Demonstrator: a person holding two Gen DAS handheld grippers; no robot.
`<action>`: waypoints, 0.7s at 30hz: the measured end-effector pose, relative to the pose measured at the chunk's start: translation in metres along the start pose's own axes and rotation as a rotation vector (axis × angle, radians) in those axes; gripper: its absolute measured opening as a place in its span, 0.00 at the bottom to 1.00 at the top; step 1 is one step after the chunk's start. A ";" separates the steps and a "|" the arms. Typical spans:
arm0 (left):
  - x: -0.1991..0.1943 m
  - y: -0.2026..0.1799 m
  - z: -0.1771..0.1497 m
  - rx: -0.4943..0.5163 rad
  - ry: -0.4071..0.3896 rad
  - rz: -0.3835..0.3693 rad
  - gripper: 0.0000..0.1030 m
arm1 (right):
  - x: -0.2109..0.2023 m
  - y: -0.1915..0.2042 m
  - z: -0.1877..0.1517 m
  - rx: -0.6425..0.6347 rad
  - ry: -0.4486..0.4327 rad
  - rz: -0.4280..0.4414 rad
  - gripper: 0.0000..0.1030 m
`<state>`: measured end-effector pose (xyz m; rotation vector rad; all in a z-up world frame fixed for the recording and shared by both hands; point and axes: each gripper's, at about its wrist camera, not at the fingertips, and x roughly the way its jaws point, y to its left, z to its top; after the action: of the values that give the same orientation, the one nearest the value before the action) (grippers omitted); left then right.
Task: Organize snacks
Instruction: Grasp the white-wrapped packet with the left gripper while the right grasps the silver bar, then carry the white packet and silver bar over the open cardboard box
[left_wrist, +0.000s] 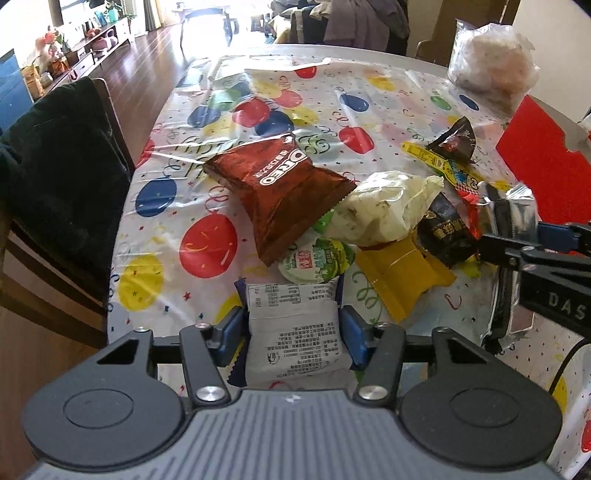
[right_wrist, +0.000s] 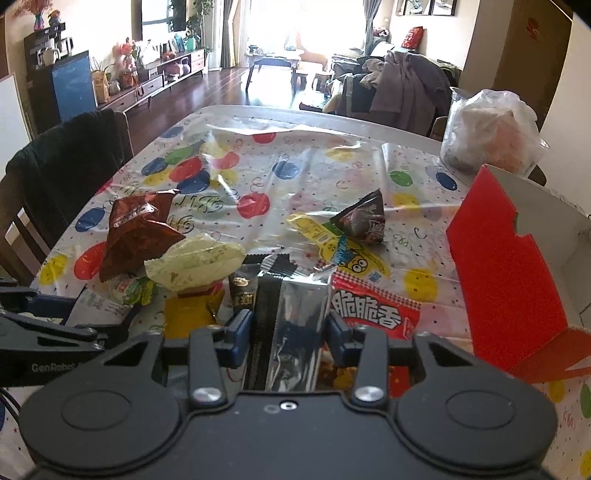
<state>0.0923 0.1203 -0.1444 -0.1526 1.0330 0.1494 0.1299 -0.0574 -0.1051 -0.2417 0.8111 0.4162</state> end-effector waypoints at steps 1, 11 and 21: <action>-0.001 0.000 0.000 -0.005 0.001 0.000 0.54 | -0.001 -0.002 -0.001 0.006 -0.003 0.000 0.39; -0.028 0.004 -0.010 -0.048 -0.036 -0.015 0.54 | -0.026 -0.017 -0.009 0.053 -0.035 -0.001 0.39; -0.078 -0.023 -0.008 0.006 -0.118 -0.034 0.54 | -0.070 -0.042 -0.011 0.079 -0.080 0.020 0.38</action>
<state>0.0511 0.0920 -0.0799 -0.1542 0.9131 0.1233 0.0987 -0.1178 -0.0579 -0.1422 0.7501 0.4094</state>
